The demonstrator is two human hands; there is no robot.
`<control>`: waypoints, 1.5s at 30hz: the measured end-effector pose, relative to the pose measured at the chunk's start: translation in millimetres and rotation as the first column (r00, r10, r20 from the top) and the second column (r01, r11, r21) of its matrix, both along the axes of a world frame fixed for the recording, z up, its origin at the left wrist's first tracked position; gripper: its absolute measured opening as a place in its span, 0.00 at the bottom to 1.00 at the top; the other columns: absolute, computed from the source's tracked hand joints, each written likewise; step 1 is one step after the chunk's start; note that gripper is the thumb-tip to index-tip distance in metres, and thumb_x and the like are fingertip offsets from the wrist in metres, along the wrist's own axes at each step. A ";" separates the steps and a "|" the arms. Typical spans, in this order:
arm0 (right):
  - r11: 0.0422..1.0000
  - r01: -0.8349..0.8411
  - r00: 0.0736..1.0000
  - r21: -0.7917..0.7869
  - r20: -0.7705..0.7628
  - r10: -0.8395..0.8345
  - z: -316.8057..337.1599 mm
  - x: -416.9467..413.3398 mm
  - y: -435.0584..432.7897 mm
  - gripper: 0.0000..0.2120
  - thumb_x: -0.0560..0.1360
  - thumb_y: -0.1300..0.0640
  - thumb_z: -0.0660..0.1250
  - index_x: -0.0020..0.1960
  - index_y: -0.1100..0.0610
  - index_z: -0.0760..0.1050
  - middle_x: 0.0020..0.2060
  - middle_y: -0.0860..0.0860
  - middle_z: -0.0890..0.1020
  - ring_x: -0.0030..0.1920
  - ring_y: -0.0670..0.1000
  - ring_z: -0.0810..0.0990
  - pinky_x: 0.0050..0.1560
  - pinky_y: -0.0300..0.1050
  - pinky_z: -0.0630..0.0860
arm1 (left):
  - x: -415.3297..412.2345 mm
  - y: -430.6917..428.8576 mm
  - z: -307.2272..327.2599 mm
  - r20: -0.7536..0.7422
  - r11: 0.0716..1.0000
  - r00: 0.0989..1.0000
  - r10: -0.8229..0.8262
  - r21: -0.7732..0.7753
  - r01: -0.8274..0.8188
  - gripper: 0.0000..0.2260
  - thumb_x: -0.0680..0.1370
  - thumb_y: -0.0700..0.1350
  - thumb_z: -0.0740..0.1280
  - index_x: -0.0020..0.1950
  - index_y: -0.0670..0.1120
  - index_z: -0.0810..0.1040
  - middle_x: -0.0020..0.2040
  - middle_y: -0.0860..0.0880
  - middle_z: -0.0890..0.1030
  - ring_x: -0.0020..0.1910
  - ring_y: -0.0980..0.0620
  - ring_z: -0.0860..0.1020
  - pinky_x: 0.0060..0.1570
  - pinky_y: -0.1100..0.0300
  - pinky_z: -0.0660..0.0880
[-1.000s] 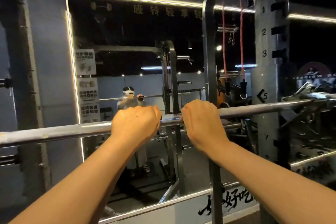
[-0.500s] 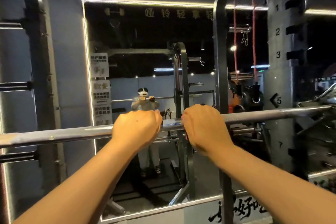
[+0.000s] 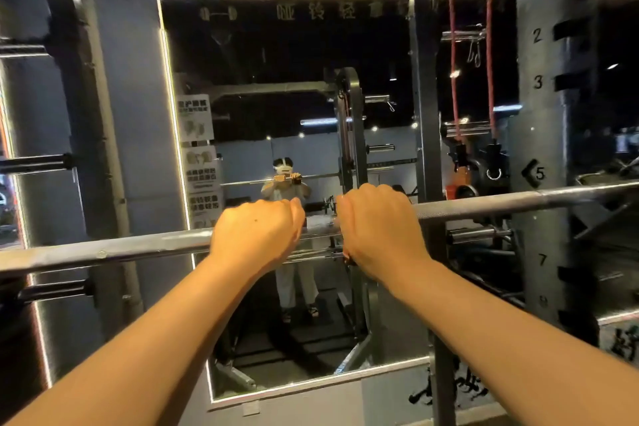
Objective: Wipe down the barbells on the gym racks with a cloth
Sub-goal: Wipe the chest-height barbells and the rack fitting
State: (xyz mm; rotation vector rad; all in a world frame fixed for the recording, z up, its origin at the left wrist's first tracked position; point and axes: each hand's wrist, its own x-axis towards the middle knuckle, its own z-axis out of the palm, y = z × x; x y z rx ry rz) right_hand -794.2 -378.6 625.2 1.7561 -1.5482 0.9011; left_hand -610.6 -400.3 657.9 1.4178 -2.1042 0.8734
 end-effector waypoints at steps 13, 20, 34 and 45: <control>0.986 0.060 0.996 0.154 -0.070 -0.050 35.5 8.4 4.0 0.11 0.85 0.53 0.54 0.48 0.55 0.71 0.40 0.51 0.74 0.43 0.56 0.78 0.41 0.51 0.73 | -0.4 -8.0 -2.0 0.035 1.000 0.999 0.003 -0.014 -0.003 0.15 0.86 0.51 0.52 0.41 0.49 0.64 0.34 0.52 0.76 0.33 0.49 0.78 0.41 0.51 0.81; 0.941 -0.337 0.934 0.036 -0.109 0.339 -13.8 6.4 7.8 0.20 0.84 0.44 0.51 0.71 0.50 0.68 0.65 0.47 0.75 0.64 0.51 0.72 0.69 0.52 0.68 | -1.0 -1.1 -2.3 0.063 0.997 0.998 0.000 -0.077 0.005 0.12 0.86 0.53 0.49 0.47 0.52 0.66 0.34 0.54 0.72 0.34 0.49 0.79 0.38 0.51 0.80; 0.962 -0.233 0.972 -0.139 -0.016 0.233 -38.7 0.6 10.0 0.22 0.82 0.45 0.55 0.72 0.54 0.68 0.65 0.51 0.72 0.66 0.54 0.69 0.75 0.55 0.64 | -3.1 -2.2 -0.9 0.043 0.999 0.998 0.039 -0.007 -0.038 0.12 0.86 0.50 0.53 0.43 0.50 0.64 0.35 0.51 0.75 0.35 0.48 0.79 0.43 0.49 0.81; 0.981 0.030 0.957 0.190 -0.288 0.026 40.8 8.8 -3.8 0.10 0.85 0.53 0.54 0.53 0.56 0.71 0.45 0.52 0.76 0.46 0.57 0.80 0.41 0.50 0.73 | -2.3 -3.0 -0.5 0.017 1.000 0.999 0.030 0.006 -0.031 0.13 0.85 0.50 0.51 0.43 0.50 0.65 0.35 0.52 0.75 0.34 0.48 0.77 0.42 0.48 0.81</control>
